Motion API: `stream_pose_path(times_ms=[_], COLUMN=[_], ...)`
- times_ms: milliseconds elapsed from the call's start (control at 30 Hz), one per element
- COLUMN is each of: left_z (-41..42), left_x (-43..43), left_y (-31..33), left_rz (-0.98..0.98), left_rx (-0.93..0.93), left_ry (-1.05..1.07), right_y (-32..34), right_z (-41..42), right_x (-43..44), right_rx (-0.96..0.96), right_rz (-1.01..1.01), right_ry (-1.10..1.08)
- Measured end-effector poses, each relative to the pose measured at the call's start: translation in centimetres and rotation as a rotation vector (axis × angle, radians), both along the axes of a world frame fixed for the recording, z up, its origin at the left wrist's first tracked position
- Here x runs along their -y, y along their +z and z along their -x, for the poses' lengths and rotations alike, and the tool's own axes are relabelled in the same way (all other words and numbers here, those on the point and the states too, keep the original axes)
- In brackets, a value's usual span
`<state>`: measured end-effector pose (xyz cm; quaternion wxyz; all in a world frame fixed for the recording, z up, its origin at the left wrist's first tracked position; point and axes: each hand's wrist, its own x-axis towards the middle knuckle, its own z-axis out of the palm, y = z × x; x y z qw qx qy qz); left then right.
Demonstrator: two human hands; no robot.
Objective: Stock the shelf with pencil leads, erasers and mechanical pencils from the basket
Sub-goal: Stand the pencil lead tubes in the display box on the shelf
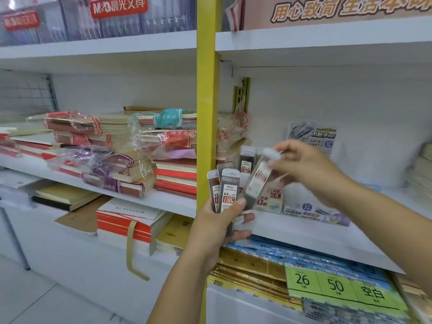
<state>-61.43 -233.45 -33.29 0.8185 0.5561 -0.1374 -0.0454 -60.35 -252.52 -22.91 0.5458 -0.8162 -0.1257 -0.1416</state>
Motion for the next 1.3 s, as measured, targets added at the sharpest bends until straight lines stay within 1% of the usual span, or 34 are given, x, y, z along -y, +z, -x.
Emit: stream_pose_path(times_ms=[33,67,100,167,300,333,400,533,667,800,833,867,900,933,967,1033,1067,1100,1200,1300], left_z=[-0.2,-0.4,-0.6,-0.9,-1.3,-1.4,-1.6,-1.6,-1.6,-1.5,-1.4,-1.4,-1.3,-1.2,-1.1,-0.9,-0.8,-0.8,-0.5,-0.2], left_x=[-0.2,-0.4,-0.6,-1.0,-1.4,-1.5,-1.5,-1.6,-1.6,-1.5,-1.4,-1.3,-1.2,-1.1,-1.0,-0.7,-0.6,-0.4,-0.2,-0.2], left_y=[-0.1,-0.3,-0.5,-0.6,-0.7,-0.8,-0.8,-0.9,-1.0,-0.8,-0.7,-0.7,-0.6,-0.5,-0.4,-0.2,-0.1,0.0,0.0,0.0], left_rz=[-0.026,-0.054,-0.075,-0.081,-0.060,-0.056,-0.055,-0.065,-0.072,-0.083,-0.089,-0.090,-0.090,-0.089,-0.092,-0.107,-0.115,-0.123,-0.124,-0.053], left_rx=[0.003,0.006,0.009,0.011,0.010,0.011,0.010,0.007,0.000,-0.003,0.001,0.008,0.015,0.020,0.024,0.033,0.037,0.041,0.062,0.070], left_ry=[0.022,0.041,0.054,0.067,0.086,0.085,0.085,0.081,0.084,0.078,0.076,0.073,0.068,0.061,0.052,0.032,0.022,0.014,-0.014,-0.068], right_y=[0.8,1.6,2.3,3.0,2.2,1.9,1.5,1.1,0.5,0.4,0.3,0.1,0.0,-0.3,-0.5,-1.1,-1.4,-1.8,-2.4,-2.7], right_z=[-0.6,-1.2,-1.9,-3.2,-5.6,-6.1,-6.8,-7.5,-7.9,-7.1,-6.5,-5.7,-4.6,-3.5,-2.3,-0.5,-0.1,0.0,-0.1,-0.4], right_x=[0.6,1.1,1.4,1.6,1.1,1.0,0.9,0.9,1.1,1.1,1.0,0.9,0.6,0.2,-0.3,-1.4,-1.8,-2.1,-2.3,-1.7], right_rx=[0.043,0.115,0.193,0.306,0.408,0.423,0.397,0.294,0.336,0.337,0.379,0.421,0.434,0.396,0.313,0.122,0.049,0.009,-0.026,-0.107], right_rz=[-0.099,-0.143,-0.112,0.077,0.555,0.643,0.714,0.735,0.903,1.040,1.029,0.966,0.851,0.710,0.583,0.395,0.319,0.260,0.140,-0.005], right_ry=[-0.053,-0.113,-0.168,-0.239,-0.296,-0.301,-0.294,-0.316,-0.358,-0.411,-0.407,-0.385,-0.335,-0.258,-0.161,0.024,0.080,0.107,0.105,0.125])
